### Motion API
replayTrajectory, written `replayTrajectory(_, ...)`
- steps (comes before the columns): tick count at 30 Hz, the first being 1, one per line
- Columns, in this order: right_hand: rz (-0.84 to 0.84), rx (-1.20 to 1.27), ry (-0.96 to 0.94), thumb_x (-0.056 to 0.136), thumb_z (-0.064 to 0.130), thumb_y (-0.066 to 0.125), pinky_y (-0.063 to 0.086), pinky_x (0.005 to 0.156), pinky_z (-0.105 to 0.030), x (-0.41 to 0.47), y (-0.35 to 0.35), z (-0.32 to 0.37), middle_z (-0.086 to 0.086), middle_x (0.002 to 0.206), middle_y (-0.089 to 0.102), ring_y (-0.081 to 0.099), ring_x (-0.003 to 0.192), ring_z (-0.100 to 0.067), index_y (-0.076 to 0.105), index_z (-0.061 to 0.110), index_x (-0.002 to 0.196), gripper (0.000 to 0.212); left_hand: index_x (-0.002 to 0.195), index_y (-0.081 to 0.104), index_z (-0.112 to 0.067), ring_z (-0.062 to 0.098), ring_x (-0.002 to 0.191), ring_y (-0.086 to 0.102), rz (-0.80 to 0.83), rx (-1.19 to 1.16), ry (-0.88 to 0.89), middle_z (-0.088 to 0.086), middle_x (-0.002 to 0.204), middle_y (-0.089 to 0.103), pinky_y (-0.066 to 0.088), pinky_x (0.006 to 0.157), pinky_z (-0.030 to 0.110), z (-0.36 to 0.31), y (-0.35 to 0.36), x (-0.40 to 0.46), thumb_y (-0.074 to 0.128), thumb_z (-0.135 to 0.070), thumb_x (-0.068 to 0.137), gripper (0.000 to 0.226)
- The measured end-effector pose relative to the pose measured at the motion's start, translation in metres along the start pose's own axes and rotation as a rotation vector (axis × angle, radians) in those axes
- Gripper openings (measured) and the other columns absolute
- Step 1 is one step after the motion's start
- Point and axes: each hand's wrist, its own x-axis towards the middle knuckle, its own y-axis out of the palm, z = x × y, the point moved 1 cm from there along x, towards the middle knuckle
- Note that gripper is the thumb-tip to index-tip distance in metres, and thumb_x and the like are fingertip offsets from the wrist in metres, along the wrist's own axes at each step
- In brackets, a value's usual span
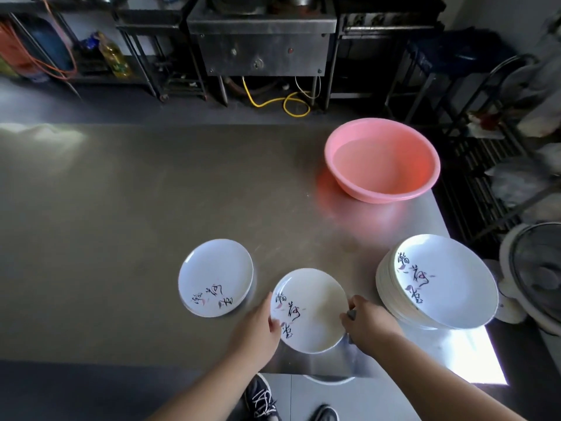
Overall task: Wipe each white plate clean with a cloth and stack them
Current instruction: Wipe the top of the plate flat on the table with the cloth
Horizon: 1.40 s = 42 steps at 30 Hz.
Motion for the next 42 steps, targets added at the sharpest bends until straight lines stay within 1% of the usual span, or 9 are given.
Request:
replayTrajectory(6, -0.362, 0.139, -0.245, 0.098, 0.036, 0.063, 0.05, 0.069, -0.035, -0.016, -0.001, 0.008, 0.004, 0.103, 0.063, 0.062, 0.084, -0.022, 0.059, 0.026, 0.103, 0.012, 0.16, 0.039, -0.022, 0.02, 0.147, 0.038, -0.221, 0.393, 0.334, -0.006, 0.163, 0.041, 0.03, 0.121, 0.042, 0.028, 0.01, -0.011, 0.054, -0.054, 0.096, 0.073)
replayTrajectory(9, -0.291, 0.156, -0.507, 0.1, 0.03, 0.066, 0.051, 0.097, -0.034, -0.011, 0.006, 0.031, 0.006, 0.139, 0.059, 0.06, 0.122, -0.022, 0.063, 0.024, 0.136, 0.037, 0.165, 0.031, -0.023, 0.017, 0.159, 0.022, -0.22, 0.474, 0.411, -0.007, 0.175, 0.018, 0.02, 0.126, 0.046, 0.035, 0.017, -0.008, 0.048, -0.058, 0.099, 0.076)
replayTrajectory(12, -0.154, -0.198, -0.582, 0.109, 0.037, 0.045, 0.023, 0.128, -0.042, -0.002, 0.029, 0.044, 0.009, 0.17, 0.031, 0.019, 0.159, -0.029, 0.043, 0.028, 0.159, 0.051, 0.167, 0.026, -0.022, 0.018, 0.162, 0.015, -0.21, 0.53, 0.411, -0.005, 0.176, 0.012, 0.019, 0.129, 0.049, 0.035, 0.02, -0.007, 0.041, -0.058, 0.103, 0.075)
replayTrajectory(18, -0.151, -0.509, -0.746, 0.093, 0.049, 0.068, 0.038, 0.121, -0.051, -0.014, 0.06, 0.027, -0.007, 0.167, 0.036, 0.024, 0.157, -0.03, 0.049, 0.014, 0.156, 0.075, 0.168, 0.022, -0.021, 0.02, 0.162, 0.013, -0.211, 0.563, 0.395, -0.004, 0.177, 0.009, 0.02, 0.128, 0.05, 0.035, 0.021, -0.007, 0.044, -0.058, 0.101, 0.08)
replayTrajectory(23, -0.093, -0.559, -0.61, 0.1, 0.071, 0.024, -0.021, 0.124, -0.037, 0.015, 0.053, 0.042, -0.002, 0.17, -0.027, -0.036, 0.153, -0.021, -0.013, 0.015, 0.162, 0.091, 0.167, 0.025, -0.022, 0.021, 0.162, 0.014, -0.176, 0.571, 0.369, -0.005, 0.176, 0.012, 0.023, 0.128, 0.052, 0.035, 0.021, -0.007, 0.045, -0.059, 0.101, 0.079)
replayTrajectory(28, 0.091, -0.54, -0.652, 0.095, 0.081, 0.022, -0.004, 0.131, -0.042, 0.0, 0.054, 0.042, -0.004, 0.171, -0.029, -0.03, 0.156, -0.023, -0.011, 0.013, 0.166, 0.104, 0.167, 0.026, -0.022, 0.02, 0.162, 0.014, -0.175, 0.573, 0.356, -0.005, 0.176, 0.014, 0.021, 0.129, 0.05, 0.035, 0.019, -0.007, 0.046, -0.063, 0.101, 0.08)
replayTrajectory(32, 0.121, -0.628, -0.882, 0.098, 0.08, 0.027, 0.032, 0.123, -0.053, -0.037, 0.057, 0.013, -0.01, 0.172, 0.021, 0.016, 0.159, -0.031, 0.028, 0.011, 0.165, 0.096, 0.167, 0.022, -0.023, 0.021, 0.162, 0.013, -0.18, 0.575, 0.371, -0.006, 0.176, 0.011, 0.022, 0.128, 0.051, 0.036, 0.02, -0.007, 0.045, -0.06, 0.101, 0.079)
replayTrajectory(37, 0.057, -0.636, -0.722, 0.098, 0.079, 0.023, -0.012, 0.13, -0.041, 0.002, 0.042, 0.038, -0.004, 0.174, -0.016, -0.021, 0.159, -0.026, -0.005, 0.016, 0.168, 0.098, 0.167, 0.025, -0.024, 0.022, 0.162, 0.016, -0.179, 0.565, 0.368, -0.005, 0.176, 0.014, 0.022, 0.128, 0.05, 0.033, 0.019, -0.007, 0.045, -0.061, 0.1, 0.079)
replayTrajectory(42, 0.107, -0.532, -0.696, 0.095, 0.081, 0.022, -0.005, 0.13, -0.045, -0.016, 0.05, 0.031, -0.005, 0.174, -0.014, -0.019, 0.159, -0.029, -0.002, 0.014, 0.168, 0.102, 0.166, 0.029, -0.022, 0.022, 0.162, 0.017, -0.189, 0.567, 0.377, -0.004, 0.175, 0.016, 0.023, 0.128, 0.05, 0.035, 0.018, -0.007, 0.044, -0.063, 0.101, 0.079)
